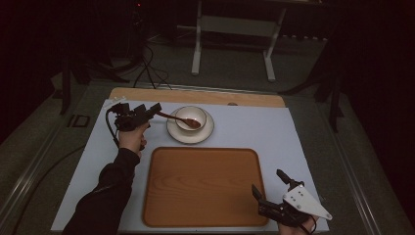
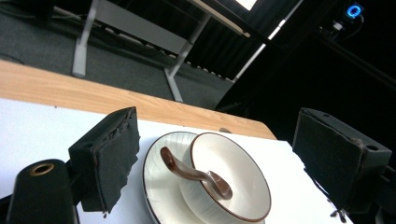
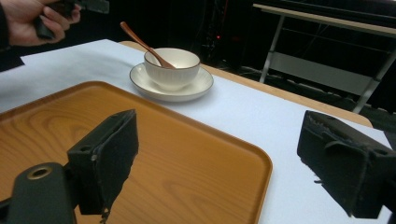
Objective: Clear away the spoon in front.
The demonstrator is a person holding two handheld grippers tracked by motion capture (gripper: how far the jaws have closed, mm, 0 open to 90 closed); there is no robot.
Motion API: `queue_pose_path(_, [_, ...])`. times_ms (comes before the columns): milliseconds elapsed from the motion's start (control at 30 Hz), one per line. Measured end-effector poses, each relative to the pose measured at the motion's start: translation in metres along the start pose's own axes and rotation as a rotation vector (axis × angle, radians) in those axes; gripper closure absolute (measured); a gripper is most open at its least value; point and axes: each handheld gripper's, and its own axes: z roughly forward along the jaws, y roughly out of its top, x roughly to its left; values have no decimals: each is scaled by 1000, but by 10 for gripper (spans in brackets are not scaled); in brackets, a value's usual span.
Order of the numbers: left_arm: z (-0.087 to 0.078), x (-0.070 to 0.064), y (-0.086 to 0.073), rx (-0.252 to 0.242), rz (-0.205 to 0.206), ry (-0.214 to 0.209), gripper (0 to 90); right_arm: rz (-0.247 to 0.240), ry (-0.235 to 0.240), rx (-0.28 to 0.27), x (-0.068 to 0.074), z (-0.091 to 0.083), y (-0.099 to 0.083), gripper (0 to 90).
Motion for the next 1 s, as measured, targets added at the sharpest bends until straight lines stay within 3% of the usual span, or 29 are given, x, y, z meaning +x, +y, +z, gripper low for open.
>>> queue_pose_path(200, [13, 7, -9, 0, -75, 37, 143, 4, 6, 3, 0, 0, 0, 125])
queue_pose_path(333, [18, 14, -14, 9, -98, 72, 143, 9, 7, 9, 0, 0, 0, 125])
queue_pose_path(500, [26, 18, -21, 8, -133, 77, 163, 18, 15, 13, 0, 1, -1, 126])
queue_pose_path(867, [39, 17, -33, -3, -215, 61, 351, 22, 19, 14, -1, 0, -1, 127])
queue_pose_path(1000, [43, 18, -38, -7, -261, 50, 473, 25, 21, 14, -2, 0, -1, 127])
